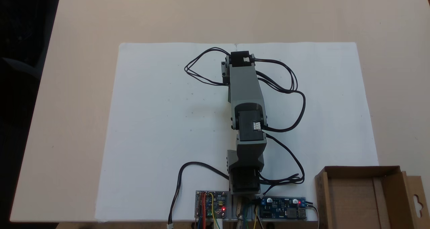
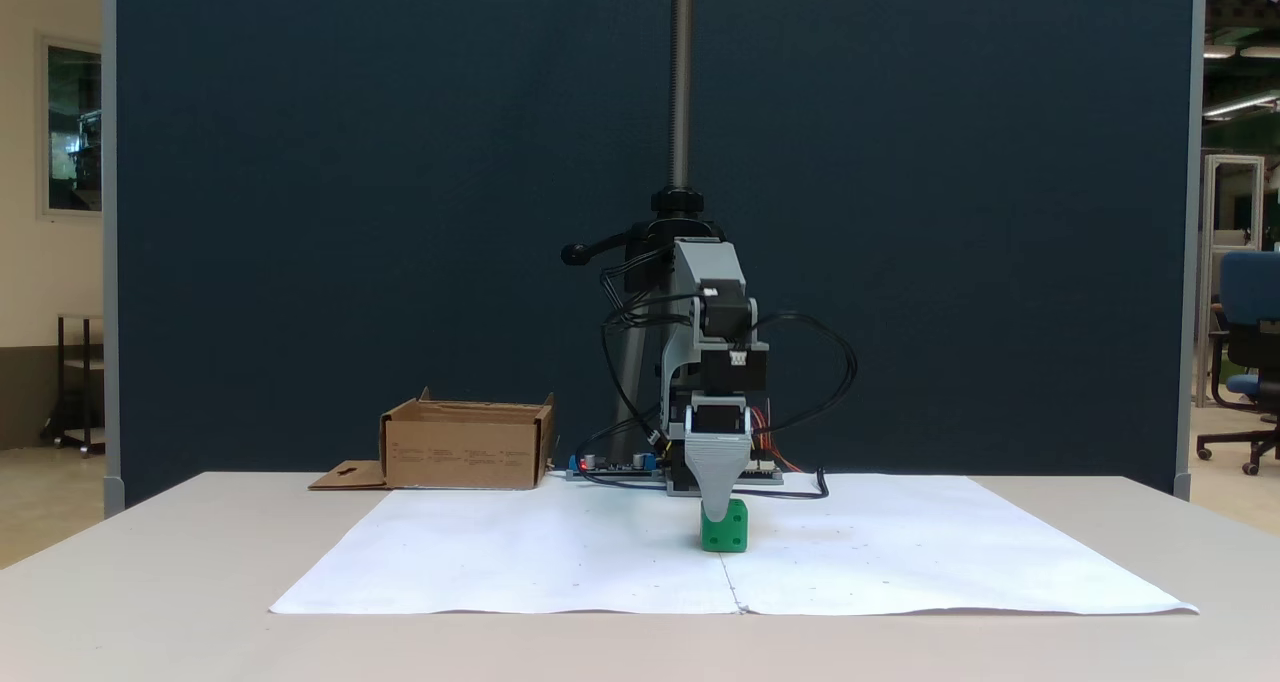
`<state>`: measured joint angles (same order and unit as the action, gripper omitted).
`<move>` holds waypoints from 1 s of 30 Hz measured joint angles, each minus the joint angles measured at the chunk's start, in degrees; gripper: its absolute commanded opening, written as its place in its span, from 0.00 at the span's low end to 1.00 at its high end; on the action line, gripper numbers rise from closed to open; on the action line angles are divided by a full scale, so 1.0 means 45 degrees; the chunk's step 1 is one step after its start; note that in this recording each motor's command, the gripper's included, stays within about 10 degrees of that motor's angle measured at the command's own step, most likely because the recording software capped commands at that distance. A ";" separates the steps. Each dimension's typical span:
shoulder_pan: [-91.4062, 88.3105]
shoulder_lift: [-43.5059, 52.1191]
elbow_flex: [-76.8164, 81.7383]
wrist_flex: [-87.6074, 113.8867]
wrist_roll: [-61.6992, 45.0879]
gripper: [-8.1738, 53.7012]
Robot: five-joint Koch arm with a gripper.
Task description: Grasp a green dice and put it in the bin.
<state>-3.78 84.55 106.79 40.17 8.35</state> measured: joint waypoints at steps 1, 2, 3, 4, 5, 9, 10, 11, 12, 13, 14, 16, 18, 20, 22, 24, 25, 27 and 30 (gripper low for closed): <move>0.0000 -0.0020 -0.0020 0.0000 0.0039 0.81; -0.0020 -0.0156 -0.0020 0.0000 0.0078 0.81; -0.0039 -0.0273 0.0000 0.0000 0.0098 0.81; -0.0039 -0.0273 0.0000 0.0000 0.0098 0.81; -0.0039 -0.0215 -0.0020 0.0000 0.0098 0.81; -0.0039 -0.0430 -0.0020 0.0000 0.0215 0.81; -0.0039 -0.0469 0.0000 0.0000 0.0234 0.81; -0.0039 -0.0469 0.0000 0.0000 0.0293 0.81; -0.0098 -0.0449 -0.0020 0.0000 0.0332 0.81; -0.0156 -0.0508 -0.0020 0.0000 0.0391 0.81; -0.0176 -0.0645 0.0000 0.0000 0.0410 0.81; -0.0215 -0.0723 0.0000 0.0000 0.0469 0.81; -0.0254 -0.0723 0.0000 0.0000 0.0488 0.81; -0.0254 -0.0781 -0.0020 0.0000 0.0488 0.81; -0.0254 -0.0918 -0.0117 0.0000 0.0488 0.81; -0.0254 -0.1094 -0.0176 -0.0020 0.0488 0.81; -0.0254 -0.1250 -0.0234 -0.0020 0.0488 0.81; -0.0254 -0.1348 -0.0273 -0.0020 0.0488 0.81; -0.0254 -0.1523 -0.0410 -0.0020 0.0488 0.81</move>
<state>-4.92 77.70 104.94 40.08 10.55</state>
